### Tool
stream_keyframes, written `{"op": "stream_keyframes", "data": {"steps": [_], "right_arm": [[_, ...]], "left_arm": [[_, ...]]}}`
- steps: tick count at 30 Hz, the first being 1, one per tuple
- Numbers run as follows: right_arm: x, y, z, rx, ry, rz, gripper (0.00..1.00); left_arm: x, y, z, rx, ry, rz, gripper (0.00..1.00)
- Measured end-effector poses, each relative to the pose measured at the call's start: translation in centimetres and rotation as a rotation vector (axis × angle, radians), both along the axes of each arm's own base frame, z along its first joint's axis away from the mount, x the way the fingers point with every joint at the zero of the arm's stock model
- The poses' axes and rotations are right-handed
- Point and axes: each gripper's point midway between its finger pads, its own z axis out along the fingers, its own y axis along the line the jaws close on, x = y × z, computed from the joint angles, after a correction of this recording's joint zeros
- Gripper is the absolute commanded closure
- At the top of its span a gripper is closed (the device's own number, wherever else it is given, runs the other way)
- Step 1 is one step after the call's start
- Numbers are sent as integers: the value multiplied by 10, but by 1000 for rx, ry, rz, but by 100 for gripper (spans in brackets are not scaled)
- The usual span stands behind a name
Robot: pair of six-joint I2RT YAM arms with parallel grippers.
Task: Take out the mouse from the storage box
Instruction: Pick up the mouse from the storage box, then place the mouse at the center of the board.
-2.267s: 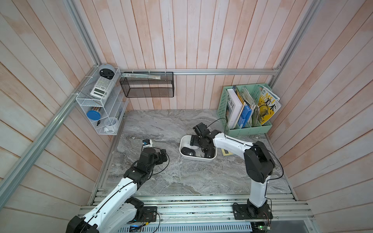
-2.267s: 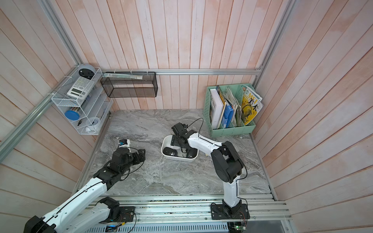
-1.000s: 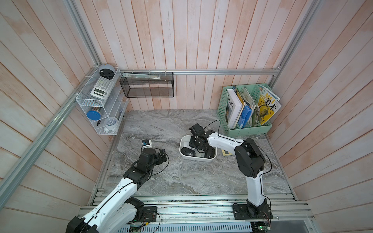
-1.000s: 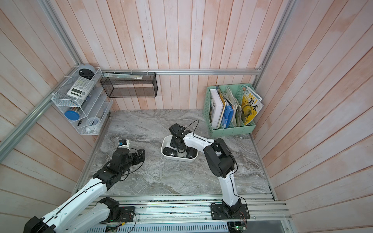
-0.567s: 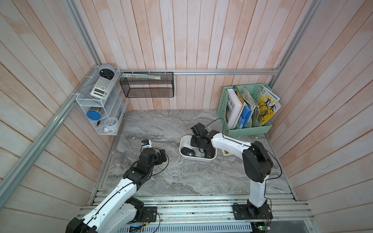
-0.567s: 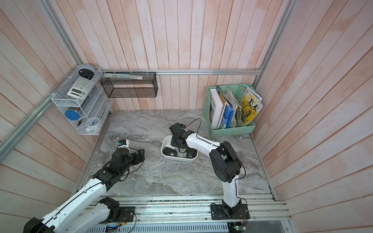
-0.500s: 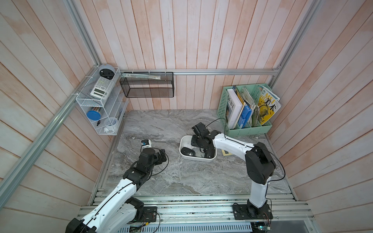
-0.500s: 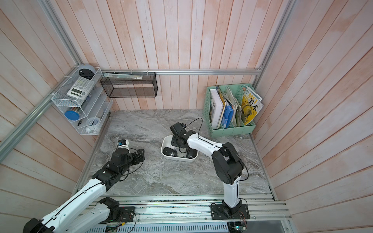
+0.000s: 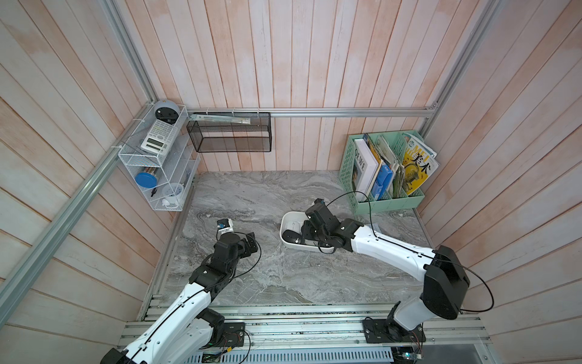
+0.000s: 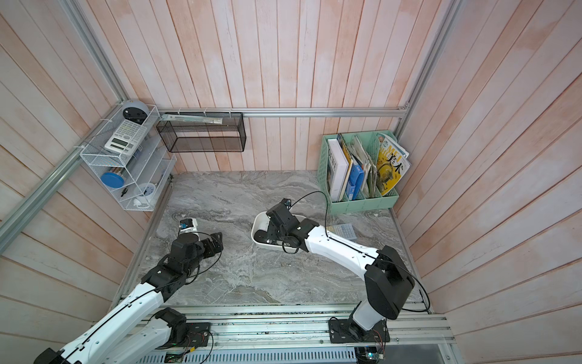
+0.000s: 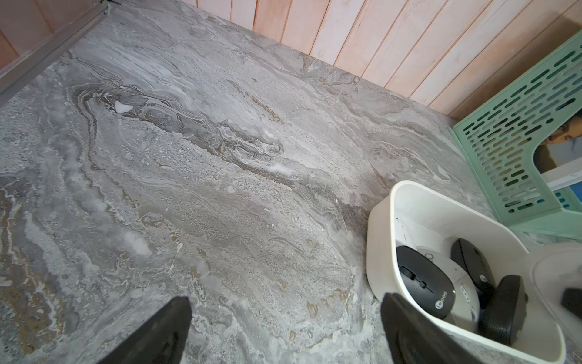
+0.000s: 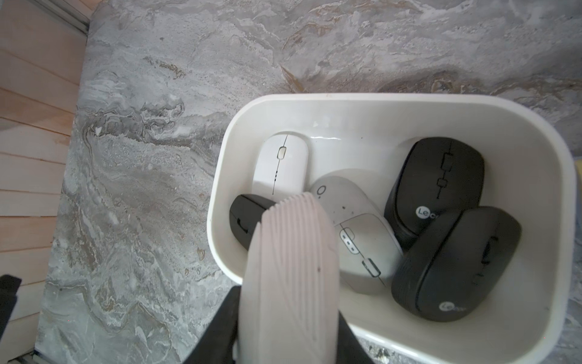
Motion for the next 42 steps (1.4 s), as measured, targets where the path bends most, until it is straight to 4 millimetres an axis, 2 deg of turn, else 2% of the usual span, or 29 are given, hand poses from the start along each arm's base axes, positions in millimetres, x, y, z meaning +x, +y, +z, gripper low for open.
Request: {"op": "stream_keyframes", "data": {"steps": [5, 8, 11, 17, 23, 28, 37, 42], "right_arm": [[-39, 6, -17, -1, -2, 59, 81], [-56, 13, -27, -6, -7, 88, 81], [-70, 25, -31, 13, -19, 125, 81], [-87, 51, -44, 57, -25, 171, 81], [-96, 69, -72, 60, 1, 194, 81], [-96, 74, -91, 60, 23, 184, 81], [-94, 80, -113, 43, 46, 168, 76], [-88, 99, -113, 75, 40, 166, 74]], "left_arm": [[-1, 4, 9, -3, -32, 18, 0], [-1, 6, 13, -5, -47, 25, 0], [-2, 8, 13, 0, -50, 35, 0], [-5, 11, 12, 6, -48, 42, 0], [-6, 13, 11, 12, -45, 49, 0], [-6, 14, 11, 17, -45, 56, 0], [-7, 15, 15, 11, -59, 57, 0], [-7, 15, 15, 10, -61, 57, 0]]}}
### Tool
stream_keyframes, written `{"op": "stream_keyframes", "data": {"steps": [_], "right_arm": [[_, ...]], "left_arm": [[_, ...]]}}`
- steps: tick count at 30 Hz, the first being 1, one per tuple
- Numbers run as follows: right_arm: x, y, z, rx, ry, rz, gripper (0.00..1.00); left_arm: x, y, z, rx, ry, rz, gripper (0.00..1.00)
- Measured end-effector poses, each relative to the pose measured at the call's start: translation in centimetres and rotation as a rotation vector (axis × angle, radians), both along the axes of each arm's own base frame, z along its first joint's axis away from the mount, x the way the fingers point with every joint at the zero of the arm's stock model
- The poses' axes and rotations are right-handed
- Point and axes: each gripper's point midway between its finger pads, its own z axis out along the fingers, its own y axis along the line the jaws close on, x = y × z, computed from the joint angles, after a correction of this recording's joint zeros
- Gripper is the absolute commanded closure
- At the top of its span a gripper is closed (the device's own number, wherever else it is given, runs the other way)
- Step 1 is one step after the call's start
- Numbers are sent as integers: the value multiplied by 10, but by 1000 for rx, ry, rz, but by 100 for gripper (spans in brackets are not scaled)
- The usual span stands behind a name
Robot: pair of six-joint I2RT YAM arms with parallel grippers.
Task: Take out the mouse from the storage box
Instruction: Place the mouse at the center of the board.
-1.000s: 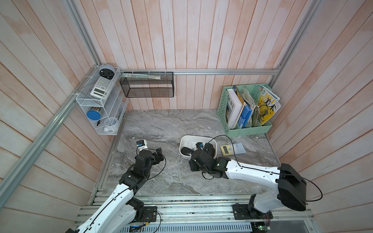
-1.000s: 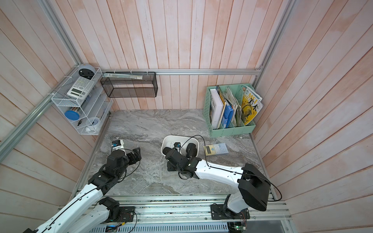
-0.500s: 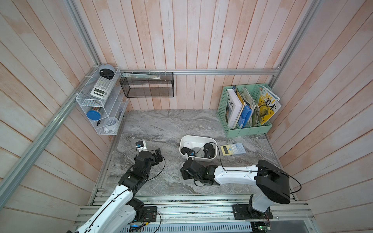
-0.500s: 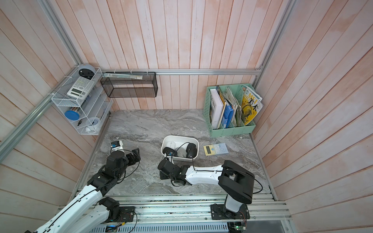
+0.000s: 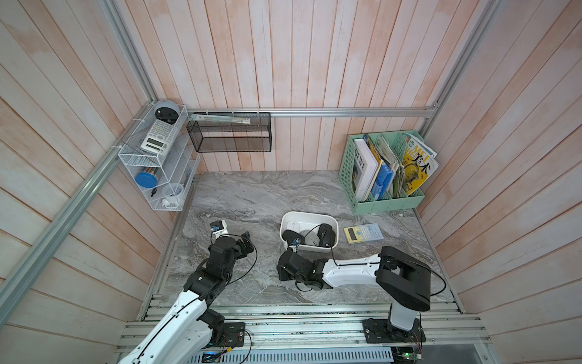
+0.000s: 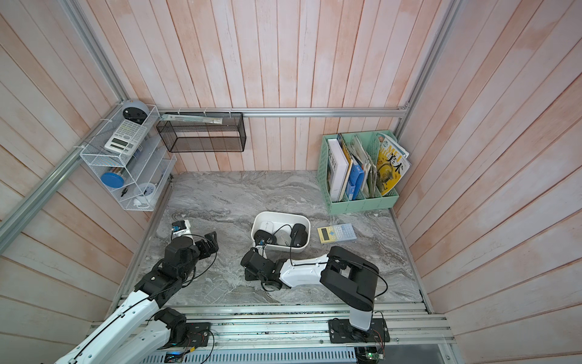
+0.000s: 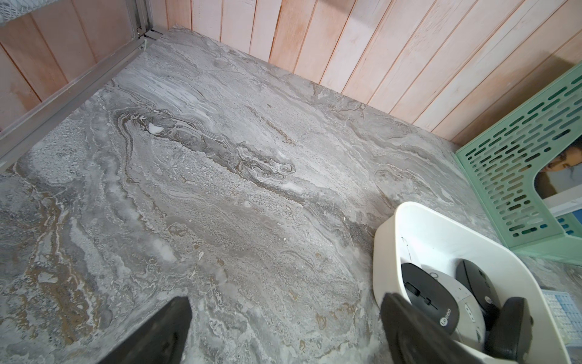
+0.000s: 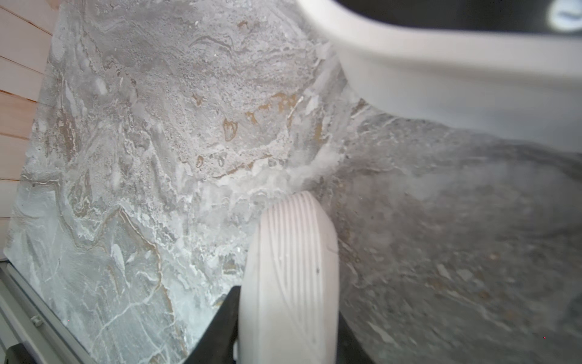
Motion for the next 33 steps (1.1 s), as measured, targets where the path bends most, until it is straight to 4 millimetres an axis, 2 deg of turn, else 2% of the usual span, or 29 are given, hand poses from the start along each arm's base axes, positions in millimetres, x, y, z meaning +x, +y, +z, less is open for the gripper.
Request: {"op": "stream_keyframes", "data": {"steps": [6, 8, 11, 18, 21, 24, 27, 30, 33], "right_arm": [[7, 24, 0, 39, 2, 2, 64], [9, 28, 0, 58, 7, -2, 58], [9, 28, -1, 71, 23, -8, 50], [7, 20, -5, 89, 32, -22, 42], [5, 15, -4, 89, 28, -22, 34], [5, 10, -1, 82, 18, -22, 23], [4, -1, 4, 55, 1, -25, 17], [6, -17, 19, 31, -33, -47, 16], [10, -42, 49, 13, -97, -94, 15]], "left_arm": [[-1, 0, 1, -2, -4, 0, 0], [-2, 1, 2, -3, -7, 0, 0], [-2, 1, 3, -4, -8, 0, 0], [-1, 0, -1, 2, 5, -1, 0], [-1, 0, -3, 5, 13, -1, 0], [0, 0, -5, 8, 17, 0, 0], [0, 0, -6, 9, 21, 0, 0], [1, 0, -8, 12, 27, 0, 0], [3, -3, -12, 12, 41, -10, 0]]}}
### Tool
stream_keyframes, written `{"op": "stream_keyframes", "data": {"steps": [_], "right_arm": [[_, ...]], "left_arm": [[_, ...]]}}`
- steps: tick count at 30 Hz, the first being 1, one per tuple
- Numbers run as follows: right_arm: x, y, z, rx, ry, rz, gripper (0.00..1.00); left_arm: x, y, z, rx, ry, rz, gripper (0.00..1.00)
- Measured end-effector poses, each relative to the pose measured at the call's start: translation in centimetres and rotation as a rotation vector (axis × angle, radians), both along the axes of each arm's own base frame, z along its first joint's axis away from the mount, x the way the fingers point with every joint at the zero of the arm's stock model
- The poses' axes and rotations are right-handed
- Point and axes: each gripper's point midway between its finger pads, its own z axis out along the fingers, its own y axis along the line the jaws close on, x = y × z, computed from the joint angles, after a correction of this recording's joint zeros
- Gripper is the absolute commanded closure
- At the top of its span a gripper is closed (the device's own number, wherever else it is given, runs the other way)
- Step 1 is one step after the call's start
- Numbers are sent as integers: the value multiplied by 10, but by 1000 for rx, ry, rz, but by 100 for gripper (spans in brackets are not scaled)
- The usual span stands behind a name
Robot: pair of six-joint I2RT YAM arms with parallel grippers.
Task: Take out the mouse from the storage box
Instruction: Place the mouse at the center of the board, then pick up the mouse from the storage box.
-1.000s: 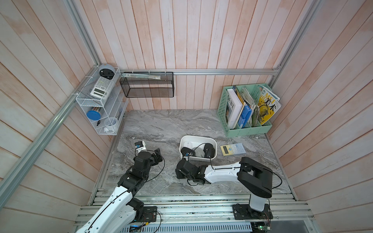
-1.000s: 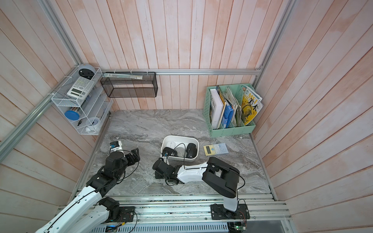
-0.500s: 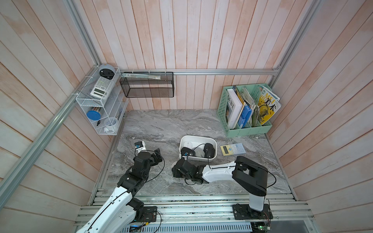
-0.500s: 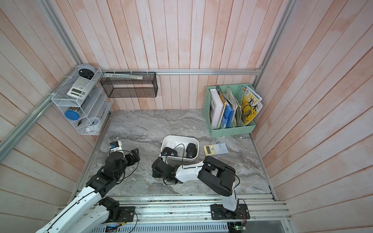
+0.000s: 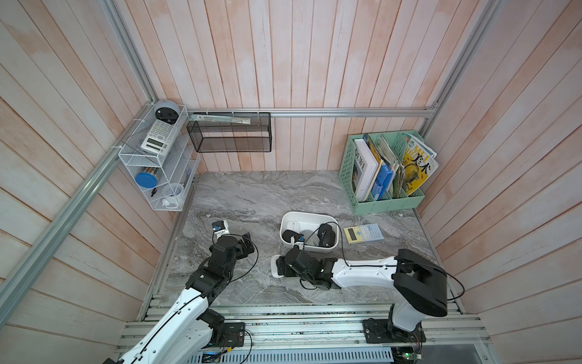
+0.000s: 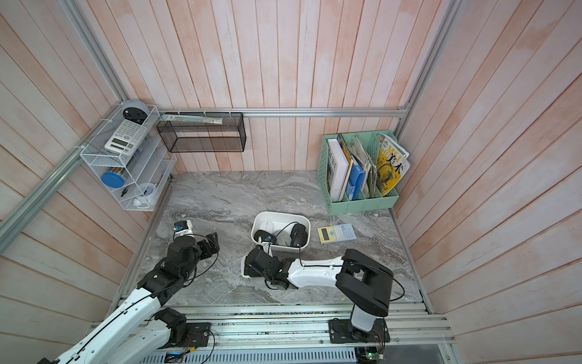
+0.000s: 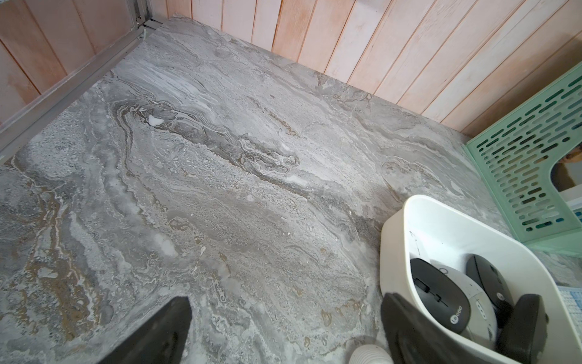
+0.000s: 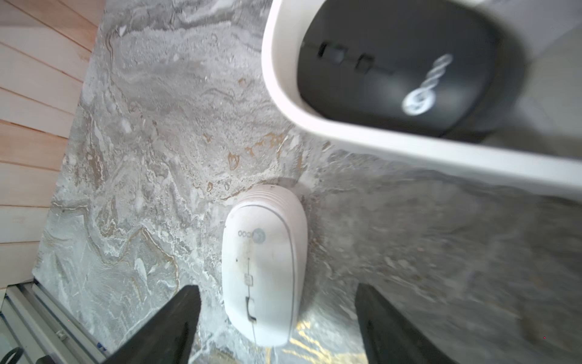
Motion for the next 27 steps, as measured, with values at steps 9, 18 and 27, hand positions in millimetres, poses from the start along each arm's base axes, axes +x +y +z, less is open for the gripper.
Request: {"op": "stream_keyframes", "data": {"steps": [9, 18, 27], "right_arm": [[25, -125, 111, -35, -262, -194, 10], [28, -275, 79, -175, -242, -436, 8], [9, -301, 34, -188, -180, -422, 8]], "left_arm": [[8, -48, -25, -29, 159, -145, 0], [9, -175, 13, -23, 170, -457, 0], [15, -268, -17, 74, 308, -661, 4]]}}
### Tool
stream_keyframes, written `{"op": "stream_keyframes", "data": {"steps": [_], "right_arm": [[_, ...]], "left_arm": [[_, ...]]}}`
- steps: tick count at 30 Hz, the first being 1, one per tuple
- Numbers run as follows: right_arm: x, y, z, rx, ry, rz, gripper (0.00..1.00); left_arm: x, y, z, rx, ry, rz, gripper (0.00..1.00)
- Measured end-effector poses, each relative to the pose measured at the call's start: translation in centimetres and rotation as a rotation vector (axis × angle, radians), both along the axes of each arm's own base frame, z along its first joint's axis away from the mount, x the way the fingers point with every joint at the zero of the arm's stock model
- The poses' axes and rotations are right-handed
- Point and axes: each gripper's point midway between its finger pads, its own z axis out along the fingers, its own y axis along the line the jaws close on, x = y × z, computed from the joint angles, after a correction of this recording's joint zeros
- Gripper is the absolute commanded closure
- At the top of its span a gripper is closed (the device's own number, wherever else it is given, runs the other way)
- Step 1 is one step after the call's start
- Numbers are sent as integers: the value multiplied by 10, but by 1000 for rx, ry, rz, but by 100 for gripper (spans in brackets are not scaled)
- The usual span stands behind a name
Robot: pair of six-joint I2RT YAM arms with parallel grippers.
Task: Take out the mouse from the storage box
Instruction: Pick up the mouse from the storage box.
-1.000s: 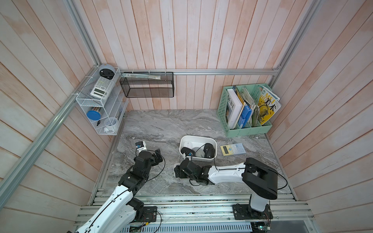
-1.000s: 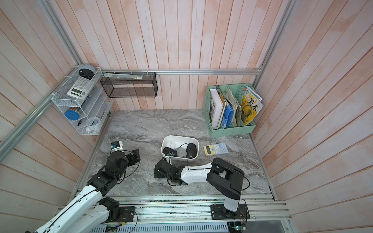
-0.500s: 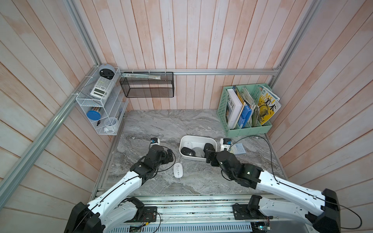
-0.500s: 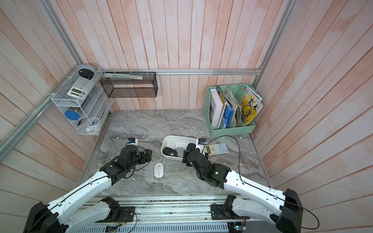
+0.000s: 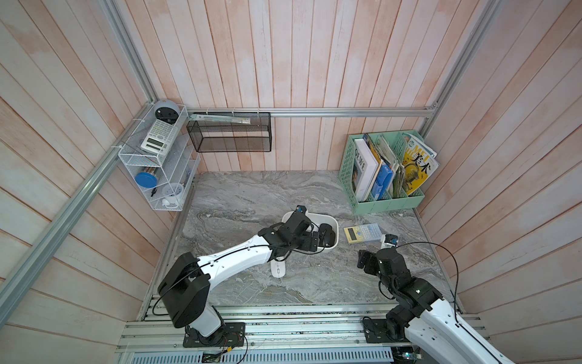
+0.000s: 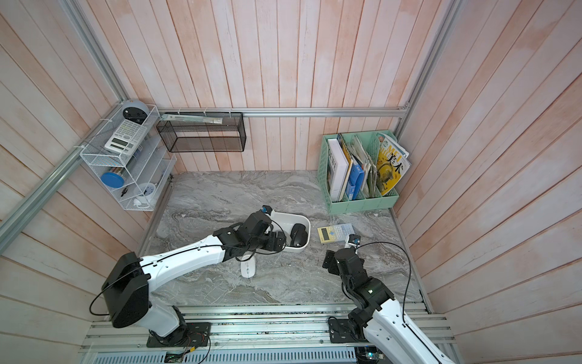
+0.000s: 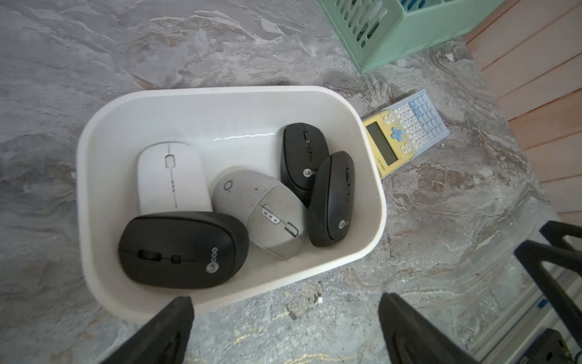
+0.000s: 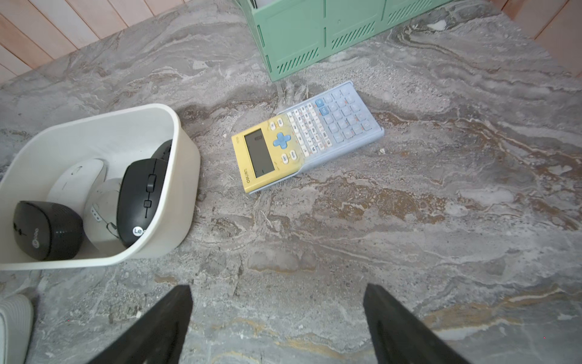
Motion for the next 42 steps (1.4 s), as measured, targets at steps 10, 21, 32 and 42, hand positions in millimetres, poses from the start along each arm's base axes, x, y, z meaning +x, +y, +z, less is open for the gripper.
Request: {"op": "stream_keyframes", "data": {"steps": [10, 21, 32, 42], "right_arm": [[-3, 3, 17, 46, -95, 38, 8], [-3, 3, 17, 43, -101, 43, 8], [-3, 3, 15, 37, -91, 43, 8], [-3, 3, 12, 31, -81, 44, 8]], "left_arm": [[16, -49, -34, 53, 89, -95, 12], [23, -67, -64, 82, 148, -122, 27], [33, -85, -79, 80, 172, -127, 39], [40, -93, -83, 73, 175, -122, 50]]}}
